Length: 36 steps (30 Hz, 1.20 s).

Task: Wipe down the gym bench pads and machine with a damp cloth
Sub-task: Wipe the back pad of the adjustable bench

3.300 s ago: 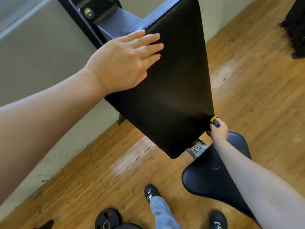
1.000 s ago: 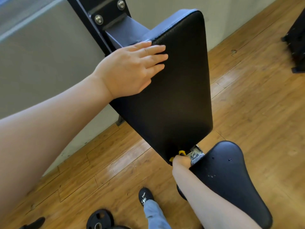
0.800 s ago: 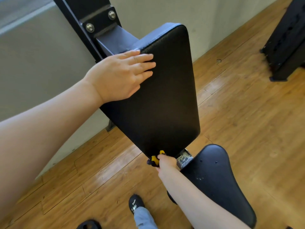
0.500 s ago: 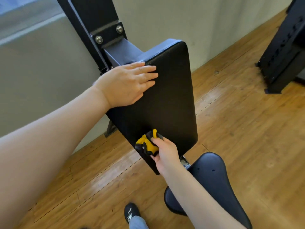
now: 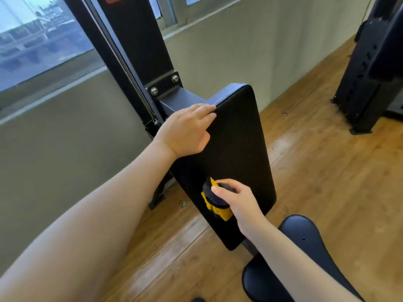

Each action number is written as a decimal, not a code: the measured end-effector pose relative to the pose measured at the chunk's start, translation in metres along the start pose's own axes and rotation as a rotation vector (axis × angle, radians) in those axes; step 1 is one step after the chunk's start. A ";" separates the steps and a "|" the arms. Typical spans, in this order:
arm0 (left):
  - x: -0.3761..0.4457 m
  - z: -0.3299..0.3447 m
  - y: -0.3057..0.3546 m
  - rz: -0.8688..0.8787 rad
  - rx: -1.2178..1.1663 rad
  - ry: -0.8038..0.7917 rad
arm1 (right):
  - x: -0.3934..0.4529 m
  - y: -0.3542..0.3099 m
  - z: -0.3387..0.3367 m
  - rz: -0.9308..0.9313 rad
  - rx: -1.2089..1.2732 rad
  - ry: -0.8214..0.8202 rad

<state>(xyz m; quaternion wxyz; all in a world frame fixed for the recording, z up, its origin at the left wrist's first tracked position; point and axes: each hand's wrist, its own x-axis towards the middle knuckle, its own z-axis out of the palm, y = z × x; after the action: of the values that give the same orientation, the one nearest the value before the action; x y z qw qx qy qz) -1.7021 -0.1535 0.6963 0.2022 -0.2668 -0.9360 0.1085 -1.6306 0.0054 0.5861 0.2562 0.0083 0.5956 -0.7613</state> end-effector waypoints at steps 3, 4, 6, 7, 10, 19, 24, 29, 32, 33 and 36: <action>-0.003 -0.008 0.000 -0.072 -0.130 0.002 | -0.006 -0.013 0.007 -0.090 -0.026 0.033; -0.007 -0.011 -0.001 -0.111 -0.204 0.005 | -0.007 -0.017 0.008 -0.146 -0.041 0.075; -0.017 -0.018 -0.004 -0.226 -0.387 0.019 | -0.008 -0.021 0.013 -0.286 -0.086 0.178; -0.021 -0.022 -0.005 -0.332 -0.517 0.014 | -0.008 -0.024 0.019 -0.373 -0.115 0.222; -0.022 -0.030 -0.012 -0.714 -1.024 -0.045 | 0.001 -0.034 0.052 -0.690 -0.281 0.265; -0.024 -0.005 -0.015 -0.723 -0.909 0.212 | 0.041 0.017 0.084 -1.156 -0.741 0.463; -0.025 0.001 -0.009 -0.601 -0.723 0.276 | 0.045 0.114 0.020 -0.944 -0.867 0.447; -0.026 0.003 -0.009 -0.522 -0.618 0.316 | 0.042 0.143 0.002 -0.762 -0.891 0.404; -0.027 0.004 -0.008 -0.474 -0.534 0.335 | 0.030 0.124 0.015 -0.749 -0.786 0.470; -0.027 0.005 -0.008 -0.463 -0.506 0.337 | 0.026 0.112 0.024 -0.793 -0.736 0.484; -0.027 0.005 -0.006 -0.452 -0.442 0.338 | 0.025 0.080 0.057 -0.917 -0.647 0.463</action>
<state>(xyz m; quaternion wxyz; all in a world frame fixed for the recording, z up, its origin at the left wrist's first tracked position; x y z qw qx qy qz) -1.6865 -0.1739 0.6852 0.3103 -0.1046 -0.9256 -0.1898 -1.6038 -0.0688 0.5221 -0.2445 -0.1621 0.7801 -0.5527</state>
